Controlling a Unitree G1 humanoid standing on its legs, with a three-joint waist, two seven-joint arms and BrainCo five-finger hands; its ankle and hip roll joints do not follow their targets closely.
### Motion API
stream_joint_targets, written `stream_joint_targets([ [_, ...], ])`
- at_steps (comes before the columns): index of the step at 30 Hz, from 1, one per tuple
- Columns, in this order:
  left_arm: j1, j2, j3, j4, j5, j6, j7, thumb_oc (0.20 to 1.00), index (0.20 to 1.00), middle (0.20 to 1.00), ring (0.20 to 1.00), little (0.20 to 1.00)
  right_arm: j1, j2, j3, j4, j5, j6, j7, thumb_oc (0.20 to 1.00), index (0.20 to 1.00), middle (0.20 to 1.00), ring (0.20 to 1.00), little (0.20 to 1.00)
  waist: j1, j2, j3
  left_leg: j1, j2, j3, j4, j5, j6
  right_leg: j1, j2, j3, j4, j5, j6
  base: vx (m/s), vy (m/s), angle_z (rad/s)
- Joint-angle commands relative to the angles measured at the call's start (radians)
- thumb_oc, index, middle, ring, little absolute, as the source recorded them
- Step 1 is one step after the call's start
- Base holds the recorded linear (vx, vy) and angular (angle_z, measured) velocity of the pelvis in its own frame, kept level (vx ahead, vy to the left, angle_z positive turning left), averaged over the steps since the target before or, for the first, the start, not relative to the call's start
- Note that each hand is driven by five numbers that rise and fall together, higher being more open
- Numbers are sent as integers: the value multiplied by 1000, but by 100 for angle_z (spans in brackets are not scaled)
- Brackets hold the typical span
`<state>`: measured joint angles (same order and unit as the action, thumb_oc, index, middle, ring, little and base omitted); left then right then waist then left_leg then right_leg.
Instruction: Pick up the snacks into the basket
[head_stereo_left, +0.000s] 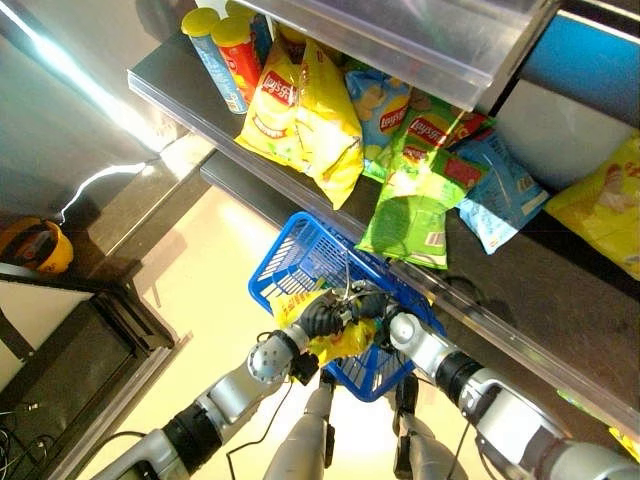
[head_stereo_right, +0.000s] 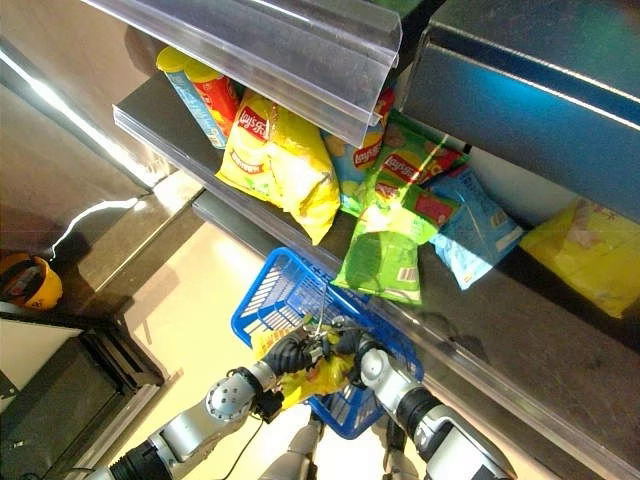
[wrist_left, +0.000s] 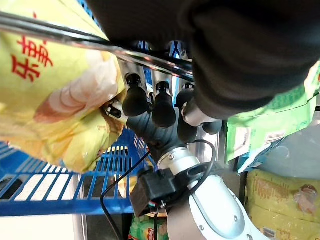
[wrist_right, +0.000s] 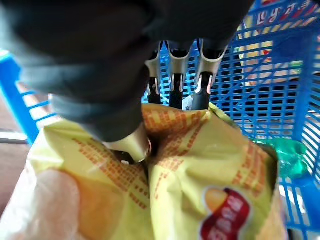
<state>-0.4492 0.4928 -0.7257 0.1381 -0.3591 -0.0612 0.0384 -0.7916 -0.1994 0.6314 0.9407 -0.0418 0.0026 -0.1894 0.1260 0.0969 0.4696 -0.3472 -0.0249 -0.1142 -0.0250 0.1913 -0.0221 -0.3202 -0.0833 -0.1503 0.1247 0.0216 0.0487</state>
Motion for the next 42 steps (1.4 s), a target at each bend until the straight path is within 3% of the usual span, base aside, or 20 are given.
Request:
stream_joint_targets([
  [1, 15, -33, -59, -212, -40, -122, -28, 200, 200, 200, 200, 200, -150, 64, -77, -126, 66, -114, -55, 200, 200, 200, 200, 200, -6, -27, -45, -48, -14, 13, 132, -138, -31, -2, -117, 67, -8, 8, 116, 0, 0, 0],
  [8, 16, -25, -62, -216, -38, -125, -17, 200, 200, 200, 200, 200, -162, 55, -88, -136, 55, -118, -89, 200, 200, 200, 200, 200, -6, -27, -42, -53, -16, 16, 139, -139, -31, -7, -118, 68, -3, 7, 115, 0, 0, 0],
  [10, 15, -25, -64, -212, -38, -124, -14, 200, 200, 200, 200, 200, -158, 54, -96, -138, 59, -121, -98, 561, 561, 561, 561, 561, -8, -29, -41, -54, -17, 16, 141, -141, -29, -9, -118, 68, -2, 8, 114, 0, 0, 0],
  [11, 13, -26, -65, -211, -40, -124, -12, 200, 200, 200, 200, 200, -156, 54, -98, -137, 59, -122, -103, 1000, 1000, 1000, 1000, 1000, -7, -29, -42, -54, -17, 17, 141, -141, -29, -11, -119, 69, -1, 8, 115, 0, 0, 0],
  [16, 19, -29, -66, -206, -39, -118, -13, 200, 200, 200, 200, 200, -141, 59, -80, -130, 46, -109, -85, 1000, 1000, 1000, 1000, 1000, -10, -33, -45, -55, -17, 19, 141, -141, -30, -8, -119, 69, -3, 8, 115, 0, 0, 0],
  [28, 30, -30, -71, -208, -47, -102, 17, 200, 200, 200, 200, 200, -113, 88, -143, -62, 87, -94, -163, 1000, 1000, 1000, 1000, 1000, -13, -40, -44, -54, -15, 23, 140, -142, -26, -11, -116, 72, -6, 13, 116, 0, 0, 0],
  [35, 27, -36, -76, -206, -48, -99, 18, 200, 200, 200, 200, 200, -95, 94, -110, -42, 58, -82, -146, 1000, 1000, 1000, 1000, 1000, -16, -45, -43, -54, -14, 25, 134, -137, -27, -12, -114, 72, -8, 16, 116, 0, 0, 0],
  [42, 49, -38, -56, -201, -36, -105, 10, 200, 200, 200, 200, 200, -9, 23, -29, -113, -117, -67, -116, 1000, 1000, 1000, 1000, 1000, -25, -59, -42, -57, -12, 25, 136, -137, -29, -10, -115, 64, -8, 17, 118, 0, 0, 0],
])
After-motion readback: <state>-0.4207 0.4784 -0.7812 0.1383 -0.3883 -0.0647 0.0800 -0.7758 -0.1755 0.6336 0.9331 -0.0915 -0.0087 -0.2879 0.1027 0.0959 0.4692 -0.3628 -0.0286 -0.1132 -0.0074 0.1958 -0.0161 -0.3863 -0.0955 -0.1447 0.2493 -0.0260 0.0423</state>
